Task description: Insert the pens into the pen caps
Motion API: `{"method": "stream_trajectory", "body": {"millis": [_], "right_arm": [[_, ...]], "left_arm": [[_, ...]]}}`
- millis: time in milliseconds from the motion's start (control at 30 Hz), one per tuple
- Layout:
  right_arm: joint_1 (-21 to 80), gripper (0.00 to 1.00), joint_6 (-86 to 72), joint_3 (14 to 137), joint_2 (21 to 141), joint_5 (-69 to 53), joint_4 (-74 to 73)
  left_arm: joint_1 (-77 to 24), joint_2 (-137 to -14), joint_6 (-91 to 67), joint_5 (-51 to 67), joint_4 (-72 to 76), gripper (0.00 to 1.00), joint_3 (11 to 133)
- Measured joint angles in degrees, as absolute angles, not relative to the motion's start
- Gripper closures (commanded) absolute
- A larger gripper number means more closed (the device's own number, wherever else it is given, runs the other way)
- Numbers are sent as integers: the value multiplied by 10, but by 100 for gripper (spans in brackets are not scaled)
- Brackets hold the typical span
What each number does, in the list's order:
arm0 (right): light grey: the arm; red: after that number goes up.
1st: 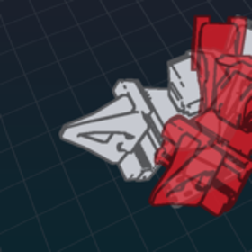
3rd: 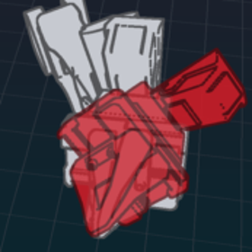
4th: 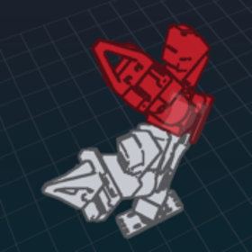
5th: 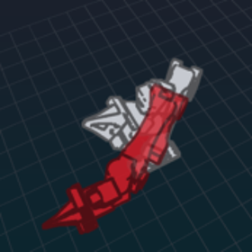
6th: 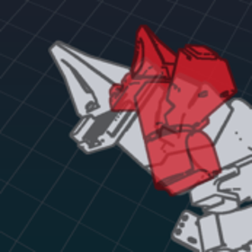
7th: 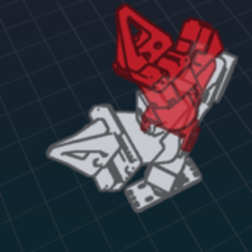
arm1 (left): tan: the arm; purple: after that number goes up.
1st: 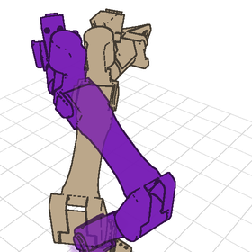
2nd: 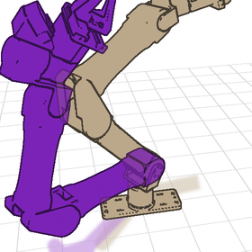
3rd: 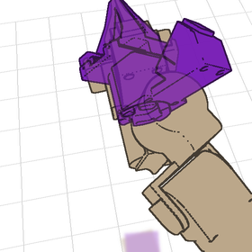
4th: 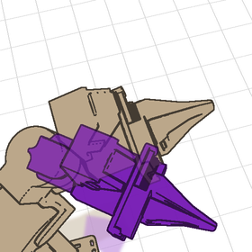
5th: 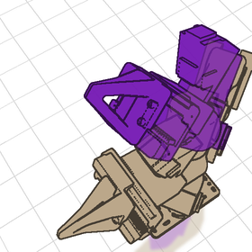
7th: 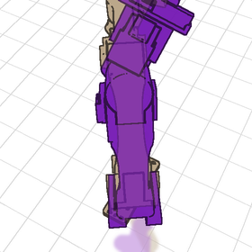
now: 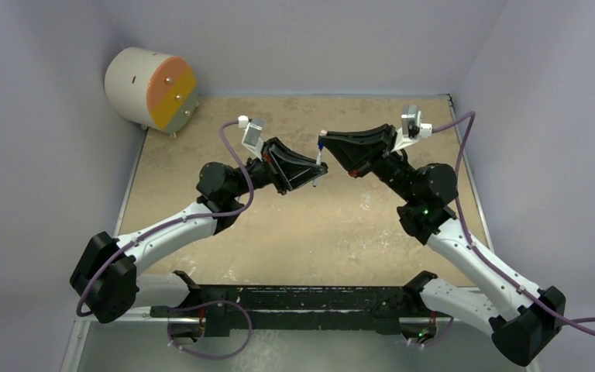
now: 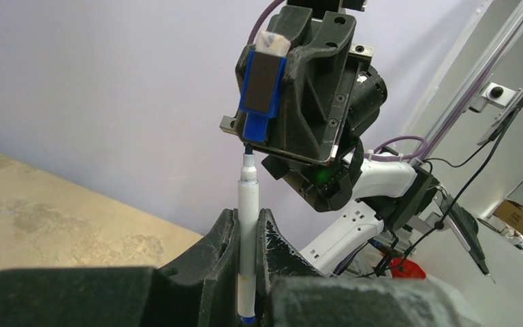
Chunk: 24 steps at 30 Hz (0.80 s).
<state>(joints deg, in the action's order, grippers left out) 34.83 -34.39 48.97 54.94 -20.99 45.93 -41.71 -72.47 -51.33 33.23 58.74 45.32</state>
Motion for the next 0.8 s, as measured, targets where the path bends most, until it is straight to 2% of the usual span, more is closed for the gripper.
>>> {"method": "stream_trajectory", "body": {"millis": [800], "right_arm": [[348,100,-372,482,547,-225,454]], "left_arm": [[-417,-717,-484,334,568,100,460]]}}
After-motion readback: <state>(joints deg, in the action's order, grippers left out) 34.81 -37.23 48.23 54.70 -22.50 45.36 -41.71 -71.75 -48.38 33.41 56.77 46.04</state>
